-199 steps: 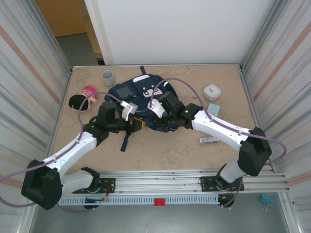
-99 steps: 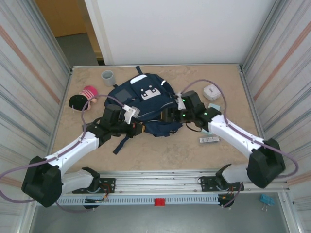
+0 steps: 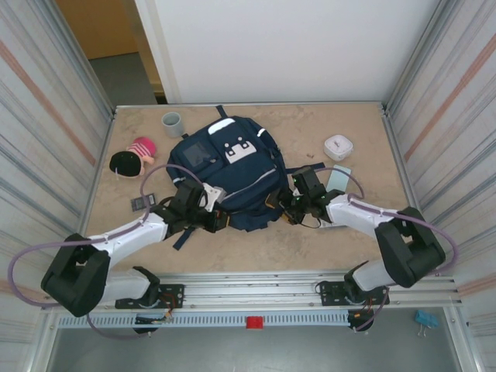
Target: Pack books, pencil case, and school supplies into a backpack
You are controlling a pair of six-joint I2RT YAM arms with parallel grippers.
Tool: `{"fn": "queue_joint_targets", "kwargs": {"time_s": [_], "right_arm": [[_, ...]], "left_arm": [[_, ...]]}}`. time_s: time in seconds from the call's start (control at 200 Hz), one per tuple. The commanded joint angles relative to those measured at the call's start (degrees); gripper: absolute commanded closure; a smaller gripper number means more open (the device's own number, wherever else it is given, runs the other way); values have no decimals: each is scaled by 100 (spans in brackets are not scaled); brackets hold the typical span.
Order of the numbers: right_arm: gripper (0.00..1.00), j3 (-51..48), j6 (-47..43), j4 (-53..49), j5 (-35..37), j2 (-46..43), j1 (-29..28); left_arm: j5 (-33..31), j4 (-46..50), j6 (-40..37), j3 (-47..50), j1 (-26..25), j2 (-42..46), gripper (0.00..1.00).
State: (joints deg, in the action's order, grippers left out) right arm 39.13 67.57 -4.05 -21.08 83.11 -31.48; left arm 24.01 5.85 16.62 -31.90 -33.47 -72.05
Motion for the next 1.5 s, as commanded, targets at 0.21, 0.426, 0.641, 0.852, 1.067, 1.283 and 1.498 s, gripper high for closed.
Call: {"fn": "queue_joint_targets", "kwargs": {"time_s": [0.21,0.426,0.641,0.852,1.067,1.283,1.498], "right_arm": [[69,-100,827,1075,171,139,-345],[72,38,972,1217,378,121,-644],[67,241,-102,216,315,-325,-317],[41,971,-2386,-1570,30,-843,125],[35,1107,-3320,-2428,-37,-1350,292],[33,961,-3358,-2462,-157,-1579,283],[32,1027,-3425,-2178,-499,-1403,187]], "left_arm": [[-171,-570,519,-264,-703,-359,98],[-72,-805,857,-804,-1412,-680,87],[-553,-310,409,-1135,-1513,-449,65],[-415,1138,-1539,-1476,-807,381,30],[6,1648,-4385,-1249,85,1004,26],[73,1412,-5722,-1000,61,335,26],[-488,177,-5944,-610,-107,-243,28]]}}
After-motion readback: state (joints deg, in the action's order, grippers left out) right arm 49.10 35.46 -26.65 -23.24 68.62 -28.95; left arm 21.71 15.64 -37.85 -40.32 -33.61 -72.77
